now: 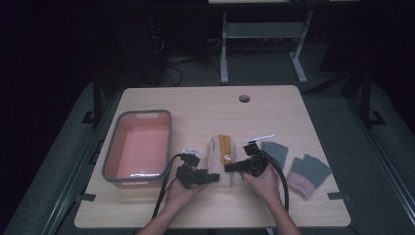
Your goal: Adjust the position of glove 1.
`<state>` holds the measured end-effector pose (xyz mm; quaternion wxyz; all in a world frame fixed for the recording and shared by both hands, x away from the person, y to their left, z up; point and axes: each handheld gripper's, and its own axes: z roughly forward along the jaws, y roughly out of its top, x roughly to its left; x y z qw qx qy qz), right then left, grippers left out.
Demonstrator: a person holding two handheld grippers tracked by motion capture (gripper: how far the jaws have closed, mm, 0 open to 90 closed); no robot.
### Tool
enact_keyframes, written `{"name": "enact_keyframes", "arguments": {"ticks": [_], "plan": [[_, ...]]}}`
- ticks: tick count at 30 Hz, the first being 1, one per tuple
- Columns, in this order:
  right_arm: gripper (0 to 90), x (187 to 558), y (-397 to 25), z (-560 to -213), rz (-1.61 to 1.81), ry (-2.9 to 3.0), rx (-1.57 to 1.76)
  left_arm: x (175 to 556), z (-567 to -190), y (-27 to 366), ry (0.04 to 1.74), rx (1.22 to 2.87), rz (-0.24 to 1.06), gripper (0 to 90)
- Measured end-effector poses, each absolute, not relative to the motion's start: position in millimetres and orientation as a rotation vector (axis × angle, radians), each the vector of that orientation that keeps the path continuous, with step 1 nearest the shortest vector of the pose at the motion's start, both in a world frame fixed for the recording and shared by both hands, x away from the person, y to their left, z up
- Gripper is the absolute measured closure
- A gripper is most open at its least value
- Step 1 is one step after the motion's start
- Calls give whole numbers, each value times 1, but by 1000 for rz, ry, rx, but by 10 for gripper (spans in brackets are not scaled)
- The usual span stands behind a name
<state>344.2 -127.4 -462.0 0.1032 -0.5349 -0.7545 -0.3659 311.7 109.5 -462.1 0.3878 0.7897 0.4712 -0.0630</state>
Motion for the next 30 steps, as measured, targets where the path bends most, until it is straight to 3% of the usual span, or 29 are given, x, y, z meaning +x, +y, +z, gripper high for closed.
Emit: {"name": "enact_keyframes", "arguments": {"ticks": [4,10,22,30], "plan": [[494,344,-126,-464,-1098,-2204,-1595,312,-462,108,1200,2019,-162,489],[641,340,-122,-469,-1127,-2158,-1618,316,-462,107,1214,2016,-184,534],[791,342,-120,-475,-1149,-2049,-1659,323,-467,109,1236,1946,-280,655],[825,345,-126,-474,-1173,-2004,-1626,325,-467,111,1247,1904,-309,672]]}}
